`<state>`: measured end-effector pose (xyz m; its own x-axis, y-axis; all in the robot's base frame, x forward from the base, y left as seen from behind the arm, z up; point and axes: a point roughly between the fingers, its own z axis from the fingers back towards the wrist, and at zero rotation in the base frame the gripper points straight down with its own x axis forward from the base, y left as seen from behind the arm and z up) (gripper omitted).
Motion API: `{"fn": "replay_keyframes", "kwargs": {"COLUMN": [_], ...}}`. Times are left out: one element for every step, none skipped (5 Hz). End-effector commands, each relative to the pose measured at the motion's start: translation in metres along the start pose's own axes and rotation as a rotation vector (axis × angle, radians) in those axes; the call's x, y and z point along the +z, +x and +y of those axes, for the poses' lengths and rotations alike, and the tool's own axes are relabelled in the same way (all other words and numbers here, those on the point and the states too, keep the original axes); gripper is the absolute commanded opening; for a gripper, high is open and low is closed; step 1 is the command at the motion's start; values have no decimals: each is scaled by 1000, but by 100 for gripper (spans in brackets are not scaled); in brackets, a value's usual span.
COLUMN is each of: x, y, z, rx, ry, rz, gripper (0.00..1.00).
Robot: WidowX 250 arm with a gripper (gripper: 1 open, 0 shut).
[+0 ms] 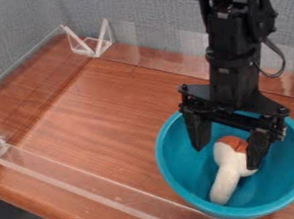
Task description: Put the mushroom in the blue bowl
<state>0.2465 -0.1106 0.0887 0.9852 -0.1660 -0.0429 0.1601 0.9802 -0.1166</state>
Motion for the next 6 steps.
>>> {"fn": "replay_keyframes", "kwargs": {"x": [8,5,2,-1,6,16], "y": [7,9,11,13,18,22], "z": [-3,-6,-9,-10,-8,-3], "rx": [6,14,21,28,40,55], "ry": [2,8,14,19,24,25], "rz": [-35,-33,-32,-29,-37,-45], "gripper": [100,100,100,100,100,100]}}
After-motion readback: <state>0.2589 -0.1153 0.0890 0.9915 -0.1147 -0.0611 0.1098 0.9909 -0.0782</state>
